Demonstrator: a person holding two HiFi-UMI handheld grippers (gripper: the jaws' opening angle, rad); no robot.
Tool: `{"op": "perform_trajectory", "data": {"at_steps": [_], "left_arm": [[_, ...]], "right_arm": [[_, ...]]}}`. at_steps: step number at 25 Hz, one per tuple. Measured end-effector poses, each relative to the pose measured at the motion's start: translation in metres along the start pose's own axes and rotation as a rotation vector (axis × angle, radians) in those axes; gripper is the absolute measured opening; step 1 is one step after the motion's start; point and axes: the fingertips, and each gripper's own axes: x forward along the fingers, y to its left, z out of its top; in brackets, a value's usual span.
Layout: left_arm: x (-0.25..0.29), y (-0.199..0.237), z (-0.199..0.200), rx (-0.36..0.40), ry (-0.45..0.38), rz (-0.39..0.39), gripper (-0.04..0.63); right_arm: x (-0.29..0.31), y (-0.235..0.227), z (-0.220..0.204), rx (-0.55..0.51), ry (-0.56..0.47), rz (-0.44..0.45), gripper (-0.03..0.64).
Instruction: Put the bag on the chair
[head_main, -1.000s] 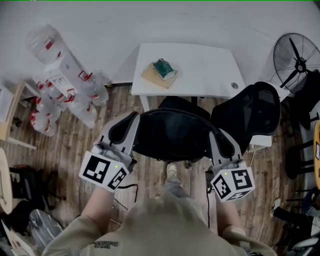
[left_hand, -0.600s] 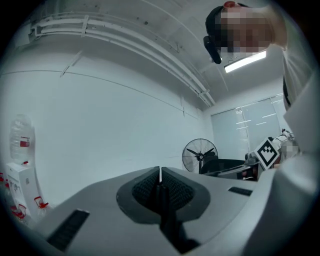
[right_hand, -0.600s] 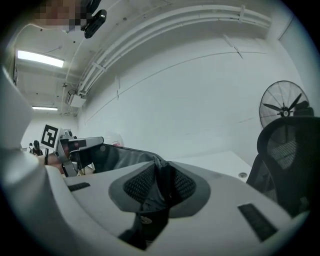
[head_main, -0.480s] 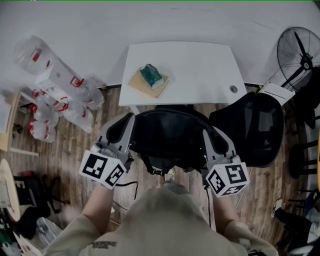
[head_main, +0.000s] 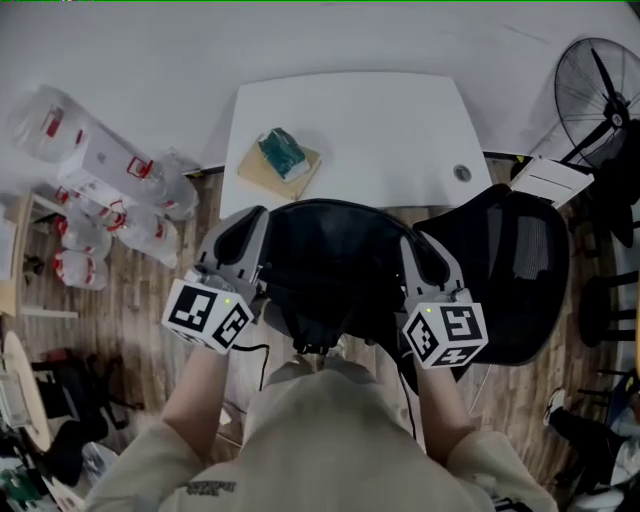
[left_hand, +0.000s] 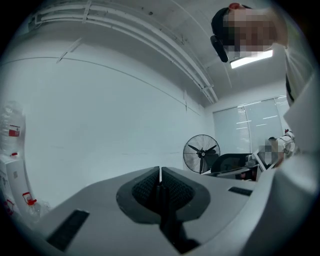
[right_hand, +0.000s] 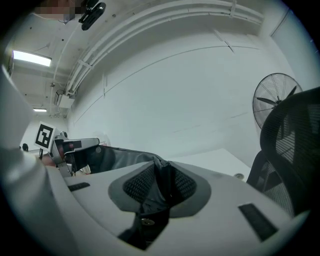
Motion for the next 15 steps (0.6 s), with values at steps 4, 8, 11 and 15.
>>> {"op": "perform_trajectory", "data": {"at_steps": [4,8,11,15], "left_arm": [[0.027,0.001,-0.015,0.012,0.014,-0.029,0.028],[0.052,0.003,-0.034,0.038,0.030,-0.049,0.028],[0.065,0.008,-0.053,0.040,0.050,-0.067,0.028],[0.077,0.016,-0.078,0.017,0.081,-0.094,0.028]], "right_arm": [[0.019,-0.022,-0.009,-0.034,0.001,-0.072,0.100],[0.035,-0.039,-0.027,-0.078,0.025,-0.151,0.100],[0.043,-0.047,-0.044,-0.075,0.052,-0.186,0.099],[0.050,-0.052,-0.066,-0.081,0.093,-0.218,0.098]]}}
